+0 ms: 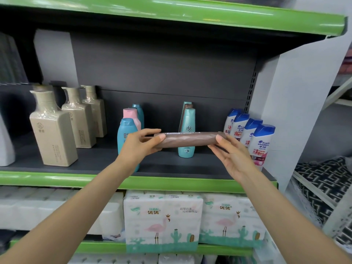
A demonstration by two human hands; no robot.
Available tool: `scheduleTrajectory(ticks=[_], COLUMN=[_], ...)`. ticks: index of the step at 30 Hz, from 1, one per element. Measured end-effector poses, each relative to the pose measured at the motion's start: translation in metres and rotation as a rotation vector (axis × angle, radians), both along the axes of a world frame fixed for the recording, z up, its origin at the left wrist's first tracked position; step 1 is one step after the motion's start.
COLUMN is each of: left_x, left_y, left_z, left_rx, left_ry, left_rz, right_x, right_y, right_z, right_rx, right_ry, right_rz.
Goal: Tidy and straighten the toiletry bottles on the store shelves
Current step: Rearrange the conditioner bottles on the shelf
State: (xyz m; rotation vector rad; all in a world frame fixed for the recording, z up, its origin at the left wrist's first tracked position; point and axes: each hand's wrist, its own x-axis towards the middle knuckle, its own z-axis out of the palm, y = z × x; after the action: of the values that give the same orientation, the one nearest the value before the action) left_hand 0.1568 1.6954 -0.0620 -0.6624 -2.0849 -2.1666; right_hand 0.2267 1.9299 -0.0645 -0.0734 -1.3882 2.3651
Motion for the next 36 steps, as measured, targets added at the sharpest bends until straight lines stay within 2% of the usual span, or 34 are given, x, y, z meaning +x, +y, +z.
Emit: scheduleTrajectory(ticks=[3,5,8,12,19,29,33,36], left_x=[0.002,0.001,-0.003,-0.01,-0.024,-0.026,-0.031,-0.035], left_y=[-0.002,-0.005,-0.002,0.0,0.007,0.03,0.042,0.05], left_z=[-0.001,-0.002,-0.001,0.001,-0.009,-0.024,-0.028,-0.018], left_rx=[-0.103,-0.107,-0.012,0.005,0.003,-0.44,-0.437,-0.436], left_ry=[0.077,0.091,0.01,-0.076,-0.145,-0.138,-0.095,0.048], left_rz=[-0.026,-0.023,-0.013,-0.006,0.028,-0.069,-0.041,-0.016], right_x=[-0.002,-0.004,-0.004,-0.004,-0.007,-0.03,-0.039,-0.048], right_y=[0.0,0.001,0.002,0.004,0.003,-0.009,-0.009,-0.011], right_z=[0.001,0.003,0.005,0.005,0.006,0.033,0.039,0.039], right_rx=[0.055,0.104,0.159,0.162,0.344,0.584,0.705,0.813], right_ry=[-0.014,-0.047,-0.063,-0.031,-0.116,0.047,0.045,0.046], right_rz=[-0.029,-0.039,-0.015,0.022,-0.135,-0.192,-0.215,-0.218])
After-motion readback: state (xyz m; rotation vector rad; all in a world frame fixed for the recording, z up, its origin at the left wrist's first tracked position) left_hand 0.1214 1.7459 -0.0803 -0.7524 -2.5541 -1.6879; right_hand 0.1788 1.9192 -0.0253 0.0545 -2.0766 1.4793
